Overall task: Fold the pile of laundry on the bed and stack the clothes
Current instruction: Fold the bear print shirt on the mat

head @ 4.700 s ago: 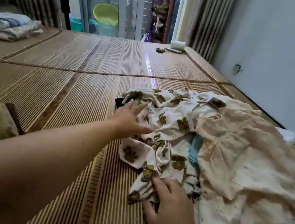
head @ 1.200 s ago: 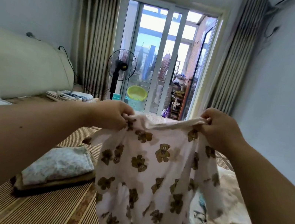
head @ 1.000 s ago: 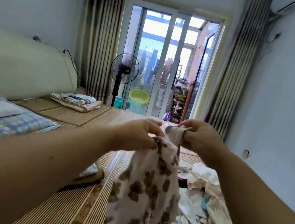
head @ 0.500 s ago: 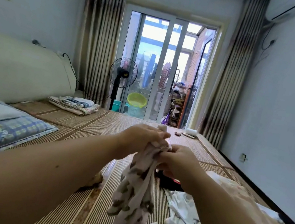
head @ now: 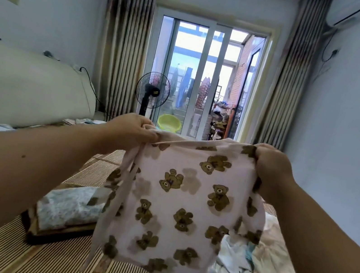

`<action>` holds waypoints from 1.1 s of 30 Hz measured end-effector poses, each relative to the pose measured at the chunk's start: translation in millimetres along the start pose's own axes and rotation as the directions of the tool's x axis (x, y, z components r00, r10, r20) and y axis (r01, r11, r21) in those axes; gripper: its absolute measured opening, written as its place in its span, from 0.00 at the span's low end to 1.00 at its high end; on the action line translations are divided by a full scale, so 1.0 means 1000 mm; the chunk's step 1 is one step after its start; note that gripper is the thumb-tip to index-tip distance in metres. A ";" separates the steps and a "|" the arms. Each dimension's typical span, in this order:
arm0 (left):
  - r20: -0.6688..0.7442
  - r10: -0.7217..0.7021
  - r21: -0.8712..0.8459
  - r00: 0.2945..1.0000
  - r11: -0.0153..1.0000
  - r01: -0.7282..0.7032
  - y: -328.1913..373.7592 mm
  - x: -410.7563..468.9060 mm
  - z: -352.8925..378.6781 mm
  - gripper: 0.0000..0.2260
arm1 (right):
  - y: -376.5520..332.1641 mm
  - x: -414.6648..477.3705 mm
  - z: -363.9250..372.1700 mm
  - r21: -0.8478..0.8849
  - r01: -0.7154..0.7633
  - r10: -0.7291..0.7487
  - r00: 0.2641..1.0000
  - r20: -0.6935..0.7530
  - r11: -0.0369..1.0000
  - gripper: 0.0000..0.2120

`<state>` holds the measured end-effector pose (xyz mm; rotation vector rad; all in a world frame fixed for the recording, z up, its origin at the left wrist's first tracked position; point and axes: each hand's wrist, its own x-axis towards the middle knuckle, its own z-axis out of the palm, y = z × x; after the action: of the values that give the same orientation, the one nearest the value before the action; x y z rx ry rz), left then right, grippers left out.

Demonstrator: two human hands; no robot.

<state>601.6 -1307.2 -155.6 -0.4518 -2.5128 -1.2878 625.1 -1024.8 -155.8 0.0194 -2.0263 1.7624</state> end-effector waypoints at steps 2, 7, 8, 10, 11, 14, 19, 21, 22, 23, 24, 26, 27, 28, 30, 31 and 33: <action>-0.023 -0.008 -0.014 1.000 1.000 0.008 -0.002 0.000 -0.001 0.05 | -0.006 -0.004 -0.002 -0.107 0.109 -0.103 0.993 0.066 0.988 0.12; 0.059 -0.050 -0.278 0.997 0.958 0.064 -0.005 -0.008 -0.005 0.07 | -0.008 -0.007 -0.012 -0.397 0.318 -0.233 0.940 0.248 0.861 0.09; 0.062 -0.056 -0.258 0.997 0.964 0.070 -0.007 -0.008 -0.006 0.09 | -0.008 -0.007 -0.014 -0.399 0.318 -0.237 0.941 0.241 0.860 0.08; 0.050 -0.079 -0.272 0.996 0.958 0.090 -0.010 -0.009 -0.008 0.08 | -0.008 -0.006 -0.018 -0.369 0.314 -0.251 0.945 0.209 0.875 0.06; 0.049 -0.101 -0.310 0.994 0.944 0.112 -0.011 -0.009 -0.009 0.07 | -0.008 -0.007 -0.021 -0.354 0.316 -0.259 0.945 0.199 0.880 0.05; 0.065 -0.148 -0.342 0.987 0.926 0.161 -0.013 -0.010 -0.012 0.06 | -0.007 -0.009 -0.024 -0.322 0.334 -0.269 0.936 0.228 0.886 0.04; 0.089 -0.151 -0.412 0.984 0.894 0.175 -0.007 -0.014 -0.009 0.12 | -0.009 -0.007 -0.024 -0.391 0.374 -0.306 0.925 0.227 0.841 0.06; 0.135 -0.069 -0.247 0.988 0.964 0.101 -0.006 -0.017 -0.011 0.12 | -0.009 -0.006 -0.024 -0.423 0.387 -0.319 0.921 0.225 0.819 0.07; 0.169 -0.042 -0.076 0.985 0.996 0.055 -0.006 -0.019 -0.011 0.09 | -0.008 -0.005 -0.025 -0.438 0.391 -0.322 0.920 0.225 0.810 0.07; 0.212 -0.041 0.090 0.976 0.996 0.023 -0.006 -0.020 -0.012 0.08 | -0.008 -0.005 -0.025 -0.452 0.393 -0.324 0.919 0.225 0.801 0.07; 0.256 -0.059 0.212 0.965 0.977 0.004 -0.008 -0.021 -0.011 0.09 | -0.007 -0.005 -0.025 -0.467 0.393 -0.323 0.919 0.225 0.792 0.08; 0.296 -0.080 0.359 0.952 0.933 -0.033 -0.014 -0.023 -0.006 0.12 | -0.005 -0.005 -0.025 -0.486 0.384 -0.314 0.923 0.222 0.785 0.08; 0.293 -0.067 0.397 0.954 0.916 -0.058 -0.015 -0.026 -0.003 0.14 | -0.005 -0.006 -0.024 -0.486 0.379 -0.310 0.925 0.218 0.788 0.08; 0.288 -0.054 0.398 0.956 0.915 -0.069 -0.017 -0.027 0.000 0.15 | -0.005 -0.006 -0.024 -0.481 0.374 -0.308 0.927 0.213 0.793 0.08; 0.305 -0.056 0.337 0.951 0.940 -0.053 -0.019 -0.029 0.006 0.18 | -0.006 -0.007 -0.022 -0.472 0.368 -0.305 0.930 0.207 0.801 0.08; 0.327 -0.072 0.308 0.942 0.951 -0.034 -0.020 -0.030 0.008 0.20 | -0.007 -0.007 -0.022 -0.468 0.364 -0.302 0.931 0.205 0.805 0.08; 0.375 -0.106 0.289 0.921 0.957 -0.007 -0.021 -0.034 0.013 0.20 | -0.011 -0.008 -0.021 -0.463 0.357 -0.294 0.934 0.204 0.811 0.08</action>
<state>622.8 -1312.9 -190.8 -0.6294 -2.9969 -0.8934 642.3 -1009.3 -146.9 0.3062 -2.3416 1.0201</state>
